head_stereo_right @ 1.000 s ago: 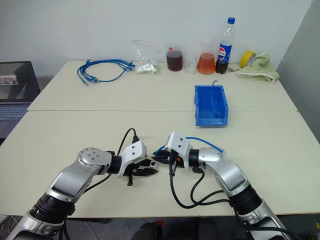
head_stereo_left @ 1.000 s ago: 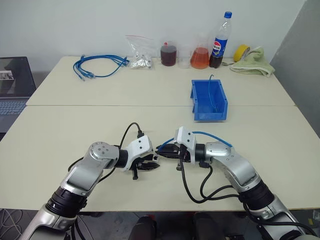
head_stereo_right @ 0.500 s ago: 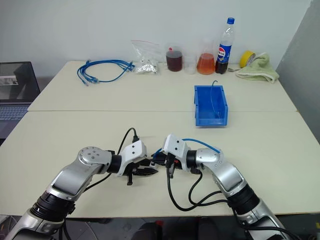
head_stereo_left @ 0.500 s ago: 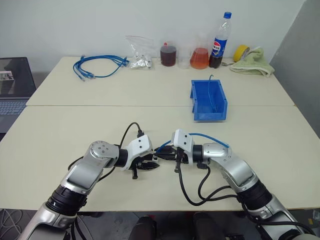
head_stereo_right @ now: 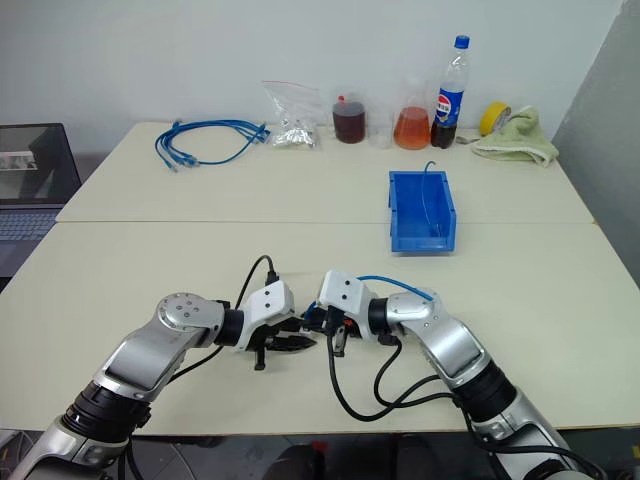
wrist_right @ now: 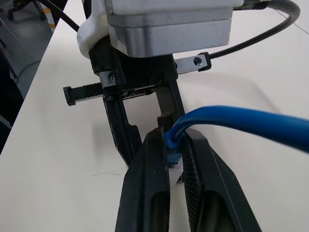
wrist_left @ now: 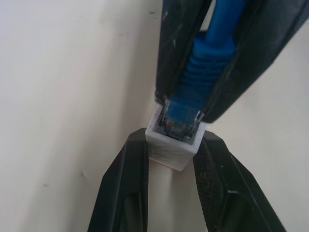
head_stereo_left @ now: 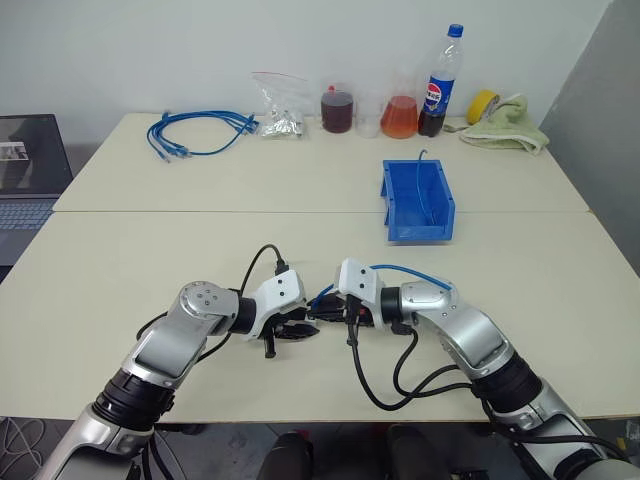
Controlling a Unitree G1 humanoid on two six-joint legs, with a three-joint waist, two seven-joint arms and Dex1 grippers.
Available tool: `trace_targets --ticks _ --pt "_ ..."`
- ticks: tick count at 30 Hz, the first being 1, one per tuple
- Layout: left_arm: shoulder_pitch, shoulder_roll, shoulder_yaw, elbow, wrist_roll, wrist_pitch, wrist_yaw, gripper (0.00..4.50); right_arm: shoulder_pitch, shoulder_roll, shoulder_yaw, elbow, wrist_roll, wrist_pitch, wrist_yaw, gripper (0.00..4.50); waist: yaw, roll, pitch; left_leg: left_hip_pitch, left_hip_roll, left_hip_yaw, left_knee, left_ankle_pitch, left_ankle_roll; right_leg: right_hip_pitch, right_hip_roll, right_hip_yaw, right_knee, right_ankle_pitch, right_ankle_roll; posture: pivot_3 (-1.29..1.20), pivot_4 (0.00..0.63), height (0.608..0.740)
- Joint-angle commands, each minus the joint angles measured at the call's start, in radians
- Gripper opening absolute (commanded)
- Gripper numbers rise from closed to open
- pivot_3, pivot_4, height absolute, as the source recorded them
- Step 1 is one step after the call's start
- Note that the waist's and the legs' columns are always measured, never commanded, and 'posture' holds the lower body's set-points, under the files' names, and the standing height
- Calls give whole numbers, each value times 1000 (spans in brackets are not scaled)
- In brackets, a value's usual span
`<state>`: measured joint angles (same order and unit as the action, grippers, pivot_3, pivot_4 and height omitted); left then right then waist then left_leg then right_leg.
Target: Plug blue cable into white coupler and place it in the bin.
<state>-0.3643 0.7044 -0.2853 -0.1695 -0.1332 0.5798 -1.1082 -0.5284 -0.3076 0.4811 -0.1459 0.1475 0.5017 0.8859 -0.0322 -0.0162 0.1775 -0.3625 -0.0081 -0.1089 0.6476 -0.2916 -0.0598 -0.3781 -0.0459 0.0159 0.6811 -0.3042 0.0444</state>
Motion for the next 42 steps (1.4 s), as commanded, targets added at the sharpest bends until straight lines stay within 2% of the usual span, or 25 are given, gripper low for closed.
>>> trace_targets --ticks 1,7,20,27,33,34,42 --pt "13 4 -37 14 11 12 0 980 -9 30 34 18 0 18 10 108 0 0 -1 0 0 0 0 0 0 0 0 0 0 0 0 0 150 740" --pt "17 4 -37 9 9 13 4 980 7 35 42 51 -3 4 36 108 -1 3 -5 1 1 0 0 0 0 0 1 0 0 0 -1 0 150 740" --pt "37 9 -27 -8 -3 25 12 971 32 39 127 157 -109 -177 67 107 -5 7 -15 6 1 0 -1 0 0 4 2 1 0 0 -1 0 150 740" --pt "55 14 -11 -4 -5 0 22 953 29 55 90 160 -81 -160 80 107 -9 7 -16 8 2 0 -2 0 0 5 4 2 0 0 -1 0 150 740" --pt "105 35 75 40 -26 -94 37 953 15 55 -15 140 -25 -138 65 107 -15 7 -16 7 2 0 -2 0 0 5 4 2 0 0 -1 0 150 740" --pt "112 36 82 45 -29 -107 39 1652 14 52 -26 136 -15 -133 66 107 -15 7 -16 7 3 -1 -2 0 0 4 4 2 0 0 -1 0 150 740" --pt "133 17 110 66 -73 -118 43 3167 9 50 -60 109 23 -104 61 107 -16 7 -15 6 2 -1 -2 0 0 3 4 1 0 0 -1 0 150 740"
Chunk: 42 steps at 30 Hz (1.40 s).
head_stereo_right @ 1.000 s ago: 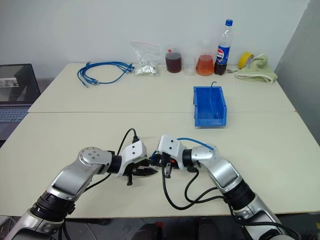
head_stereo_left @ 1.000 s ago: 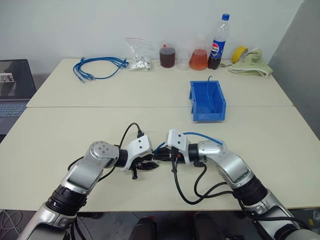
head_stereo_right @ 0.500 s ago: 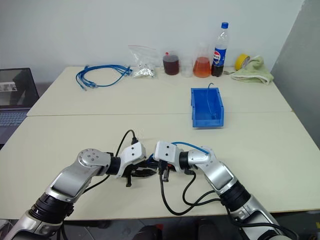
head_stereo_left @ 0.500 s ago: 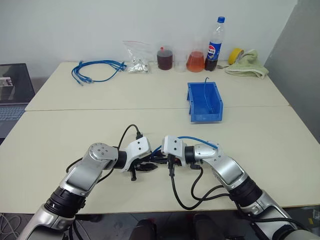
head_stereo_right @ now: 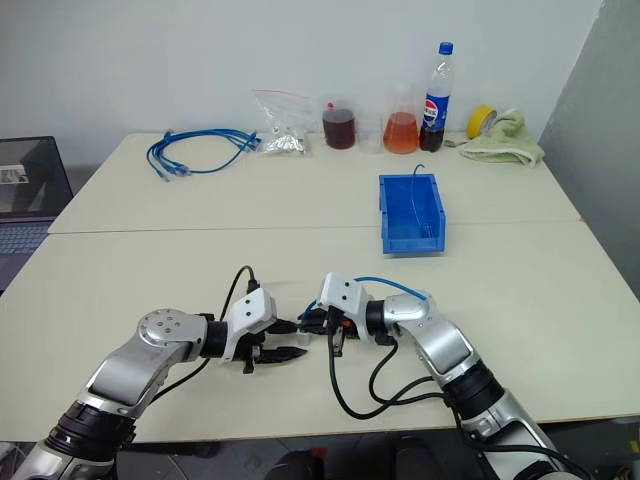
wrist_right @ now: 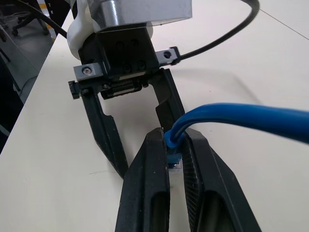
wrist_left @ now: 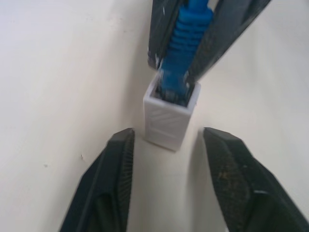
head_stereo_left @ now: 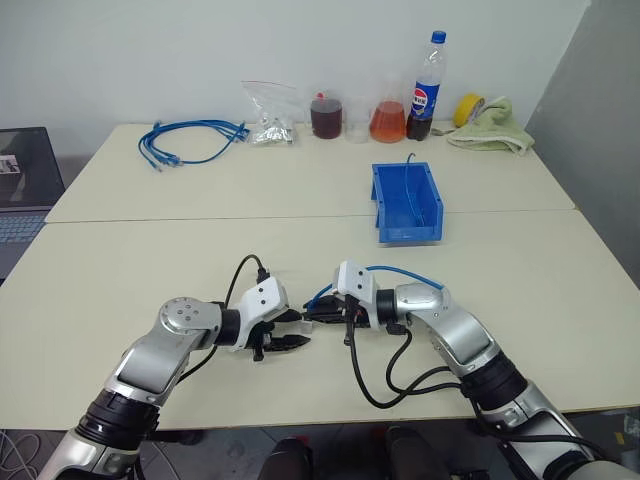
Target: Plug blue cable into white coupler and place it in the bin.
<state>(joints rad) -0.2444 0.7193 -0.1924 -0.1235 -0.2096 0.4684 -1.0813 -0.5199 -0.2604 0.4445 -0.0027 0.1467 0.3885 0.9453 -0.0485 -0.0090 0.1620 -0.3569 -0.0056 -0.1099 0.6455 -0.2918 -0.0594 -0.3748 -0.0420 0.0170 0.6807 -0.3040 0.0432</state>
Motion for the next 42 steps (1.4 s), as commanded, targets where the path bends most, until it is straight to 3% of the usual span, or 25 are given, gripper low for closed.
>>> trace_targets --ticks 1,4,11,17,21,24,29,37,42 --pt "14 -2 20 22 4 -13 26 3384 1 4 -26 -38 27 12 1 107 0 0 0 0 0 0 0 0 0 0 0 0 0 0 0 0 150 740" --pt "17 -2 30 24 -2 -33 31 3964 -1 8 -40 -54 42 24 -6 107 0 0 0 0 0 0 0 0 0 0 0 0 0 0 0 0 150 740" --pt "27 -19 123 -48 -43 -44 110 3976 4 -31 -171 -178 113 100 -58 106 1 0 1 -6 0 -2 0 0 0 -6 0 0 0 0 0 0 150 740" --pt "-31 -88 155 -147 -55 62 253 3976 15 -112 -381 -300 246 277 -126 106 17 -1 2 -9 -1 -2 0 0 0 -8 -3 1 -1 0 -1 0 150 740" --pt "-117 -147 120 -216 -74 174 322 3976 -52 -191 -515 -270 353 418 -136 105 19 -2 3 -10 -3 -1 1 0 0 -8 -4 0 -1 0 0 0 150 740" --pt "-180 -195 78 -224 -77 217 348 3976 -156 -244 -584 -128 358 459 -166 105 15 -2 4 -10 -2 1 1 0 0 -8 -3 0 0 0 0 0 150 740" --pt "-275 -262 16 -186 -64 252 372 3976 -342 -345 -524 220 260 357 -101 104 13 -2 4 -9 -2 4 0 0 0 -8 -2 1 0 0 -1 0 150 740" --pt "-377 -344 -3 -86 -25 276 461 3976 -629 -280 -399 818 79 117 -28 102 -2 -3 5 -10 -2 6 0 0 -1 -9 -3 3 -1 1 -1 0 150 740" --pt "-387 -407 5 -71 -13 270 529 3976 -731 -238 -388 1044 10 12 -20 100 -2 -3 5 -14 -3 7 1 3 -5 -12 -6 2 -1 1 -1 0 150 740"
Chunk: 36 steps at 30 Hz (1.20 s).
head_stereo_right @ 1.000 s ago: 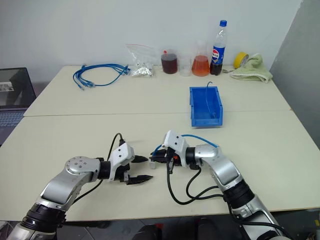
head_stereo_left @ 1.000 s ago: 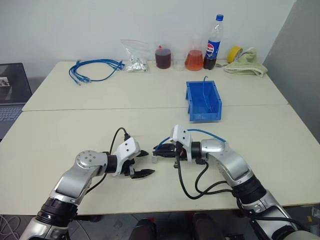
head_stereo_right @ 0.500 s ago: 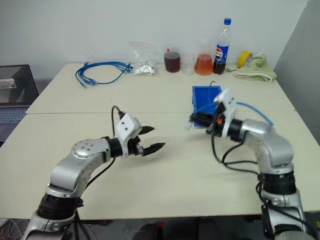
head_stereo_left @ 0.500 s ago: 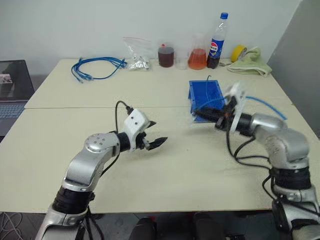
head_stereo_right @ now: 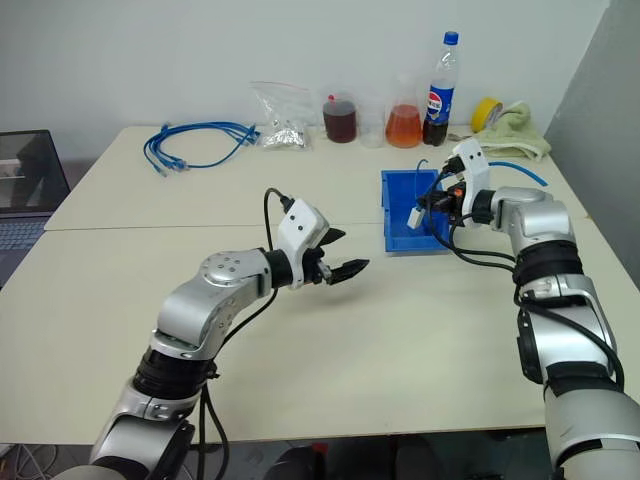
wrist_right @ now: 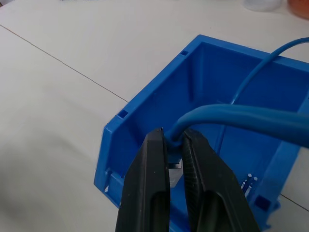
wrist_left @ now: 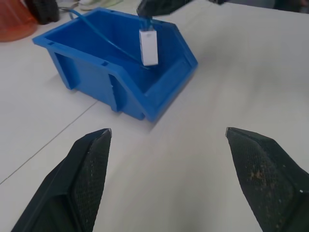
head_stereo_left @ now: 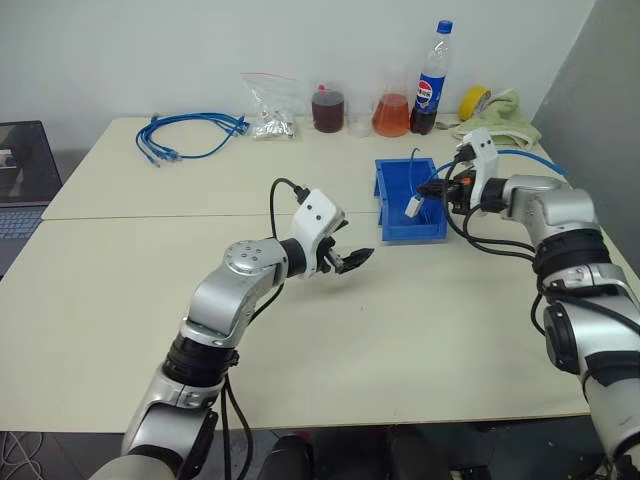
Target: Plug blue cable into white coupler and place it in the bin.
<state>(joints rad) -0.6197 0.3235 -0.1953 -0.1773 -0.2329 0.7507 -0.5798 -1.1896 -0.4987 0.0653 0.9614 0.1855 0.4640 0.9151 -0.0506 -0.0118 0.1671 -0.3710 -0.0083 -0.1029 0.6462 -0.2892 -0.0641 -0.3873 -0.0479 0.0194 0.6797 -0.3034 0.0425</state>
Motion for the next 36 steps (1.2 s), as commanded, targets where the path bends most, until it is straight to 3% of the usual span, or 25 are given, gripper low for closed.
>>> trace_targets --ticks 1,4,5,7,8,9,16,18,19,28,30,32,36 --pt "-6 -17 4 -22 13 -14 32 3976 -75 6 -13 112 -37 -72 10 100 0 0 0 -1 0 0 0 0 0 -1 -1 0 0 0 0 0 150 740" --pt "8 -28 -11 -33 17 -16 41 3976 -113 23 -4 183 -71 -84 27 100 0 0 0 -3 0 -1 0 0 0 -2 -3 -1 0 0 0 0 150 740" --pt "11 -31 -18 -35 20 -19 42 3976 -130 31 7 206 -90 -86 40 807 -1 0 0 -3 0 -1 0 0 0 -2 -4 -2 0 0 0 0 150 740" --pt "11 -37 -26 -33 21 -23 44 3976 -159 47 20 245 -124 -99 41 1110 -2 0 0 -3 0 0 0 0 -1 -2 -5 -1 0 0 0 0 150 740" --pt "10 -40 -29 -31 21 -24 45 3976 -172 54 25 263 -139 -108 35 1503 -2 1 0 -3 0 0 1 0 -1 -2 -5 -1 0 0 0 0 150 740" --pt "8 -43 -32 -28 21 -25 45 3976 -187 61 28 280 -155 -120 13 1572 -2 1 0 -3 0 0 1 0 -1 -2 -5 -1 0 0 0 0 150 740" --pt "6 -45 -44 -23 24 -30 41 3976 -253 81 -8 349 -209 -203 -203 3530 -3 1 0 -3 -1 -1 1 1 -1 -2 -5 -2 0 0 0 0 150 740" --pt "11 -45 -47 -24 26 -33 41 3976 -253 79 -17 355 -222 -224 -251 3703 -4 1 0 -4 -1 -1 1 1 -1 -2 -5 -2 0 0 0 0 150 740" --pt "12 -45 -48 -23 27 -34 41 3976 -251 79 -28 358 -218 -227 -266 4060 -4 1 0 -4 -1 -1 1 1 -1 -2 -5 -2 0 0 0 0 150 740" --pt "26 -39 -47 -13 42 -83 47 3976 -219 53 -164 317 -145 -291 -365 4157 -4 1 0 -4 -1 -1 1 1 -1 -2 -5 -2 0 0 0 0 150 740" --pt "46 -37 -28 -21 52 -130 61 3976 -165 52 -171 238 -131 -340 -306 4157 -4 1 0 -4 -1 -1 1 1 -1 -2 -5 -2 0 0 0 0 150 740" --pt "85 -37 17 -43 54 -174 90 3976 -24 58 -175 24 -90 -347 -237 4157 -4 0 0 -4 -1 -1 1 1 -1 -2 -5 -2 0 0 0 0 150 740" --pt "197 -47 122 -91 97 -253 223 3976 449 113 -195 -721 55 -231 -244 4157 1 1 -1 -6 1 -3 2 1 -1 -2 -6 -4 0 0 0 0 150 740"
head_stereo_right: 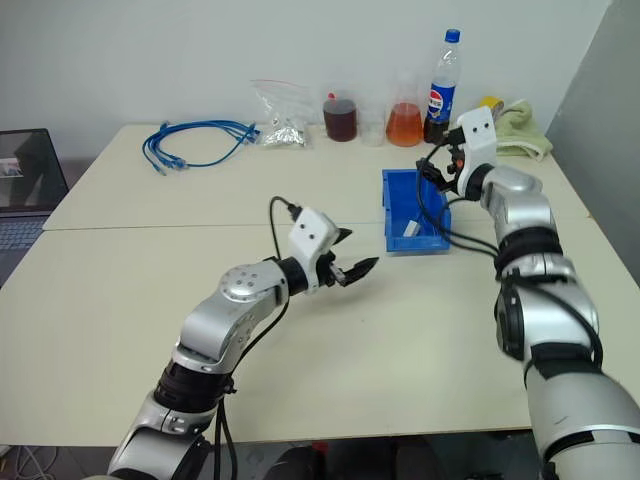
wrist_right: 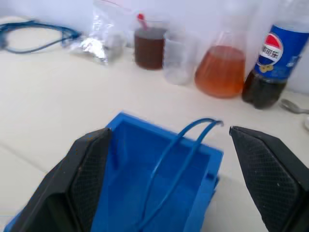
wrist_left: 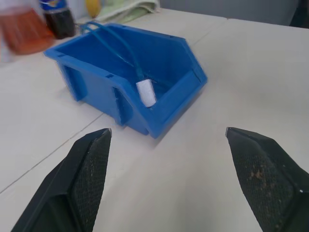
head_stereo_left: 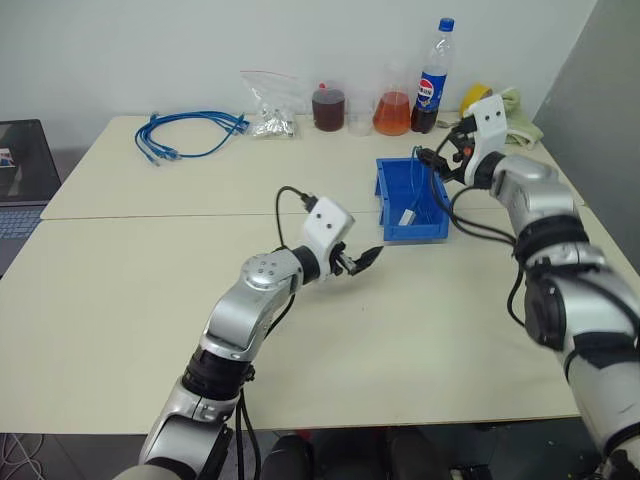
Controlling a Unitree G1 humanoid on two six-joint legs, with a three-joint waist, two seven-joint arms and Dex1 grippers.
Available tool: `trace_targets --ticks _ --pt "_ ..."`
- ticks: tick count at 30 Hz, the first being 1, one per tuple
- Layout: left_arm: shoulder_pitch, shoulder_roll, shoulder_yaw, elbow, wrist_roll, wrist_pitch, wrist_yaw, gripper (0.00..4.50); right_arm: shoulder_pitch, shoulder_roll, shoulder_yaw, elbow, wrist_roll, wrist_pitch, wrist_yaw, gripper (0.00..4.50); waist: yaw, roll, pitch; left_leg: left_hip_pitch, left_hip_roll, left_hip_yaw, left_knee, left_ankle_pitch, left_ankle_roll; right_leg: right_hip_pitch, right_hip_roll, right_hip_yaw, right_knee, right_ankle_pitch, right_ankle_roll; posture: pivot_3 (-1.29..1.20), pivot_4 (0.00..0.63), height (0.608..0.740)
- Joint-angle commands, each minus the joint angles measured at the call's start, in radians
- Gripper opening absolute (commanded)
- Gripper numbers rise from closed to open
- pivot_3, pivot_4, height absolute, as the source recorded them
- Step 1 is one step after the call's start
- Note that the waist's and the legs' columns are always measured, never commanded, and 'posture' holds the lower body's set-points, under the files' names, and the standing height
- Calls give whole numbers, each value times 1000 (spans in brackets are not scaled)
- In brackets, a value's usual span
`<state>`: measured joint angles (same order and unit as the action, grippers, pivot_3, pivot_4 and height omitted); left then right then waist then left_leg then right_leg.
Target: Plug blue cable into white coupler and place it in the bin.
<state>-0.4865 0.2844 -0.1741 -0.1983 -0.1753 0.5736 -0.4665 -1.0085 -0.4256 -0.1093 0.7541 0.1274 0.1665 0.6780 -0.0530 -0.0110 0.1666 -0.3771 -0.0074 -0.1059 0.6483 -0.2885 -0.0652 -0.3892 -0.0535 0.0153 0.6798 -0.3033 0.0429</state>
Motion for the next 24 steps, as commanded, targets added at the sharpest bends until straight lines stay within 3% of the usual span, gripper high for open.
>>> trace_targets --ticks 1,3,6,10,12,18,24 --pt "96 1 110 -81 74 -82 148 3976 377 69 -27 -662 138 69 -42 4157 6 1 -1 -2 2 -1 1 0 0 0 -1 0 0 0 0 0 150 740" --pt "164 6 137 -107 107 -91 198 3976 557 140 -30 -876 156 30 -114 4157 8 1 -1 -5 1 0 2 0 0 -3 -1 0 1 0 0 0 150 740" --pt "260 8 173 -130 145 -163 250 3976 767 229 4 -1037 109 -47 -201 4157 10 1 -1 -4 0 1 3 0 0 -4 -2 3 2 1 2 0 150 740" --pt "358 -28 242 -89 168 -277 347 3976 988 299 68 -1050 -10 -248 -281 4157 26 -1 -2 2 -1 -1 11 -2 3 6 0 1 0 3 6 0 150 740" --pt "405 -39 257 -70 165 -349 352 3976 1072 326 63 -1022 3 -273 -300 4157 28 1 -1 8 -1 0 10 -3 5 11 0 1 0 3 6 0 150 740" --pt "522 -76 255 -76 143 -418 343 3976 1162 354 20 -927 21 -341 -372 4157 25 1 0 14 -2 2 10 -3 5 17 3 3 0 3 6 0 150 740" --pt "530 -86 255 -67 144 -437 337 3976 1174 359 29 -938 13 -354 -399 4157 24 1 0 14 1 1 10 -3 5 16 8 2 0 2 5 0 150 740"
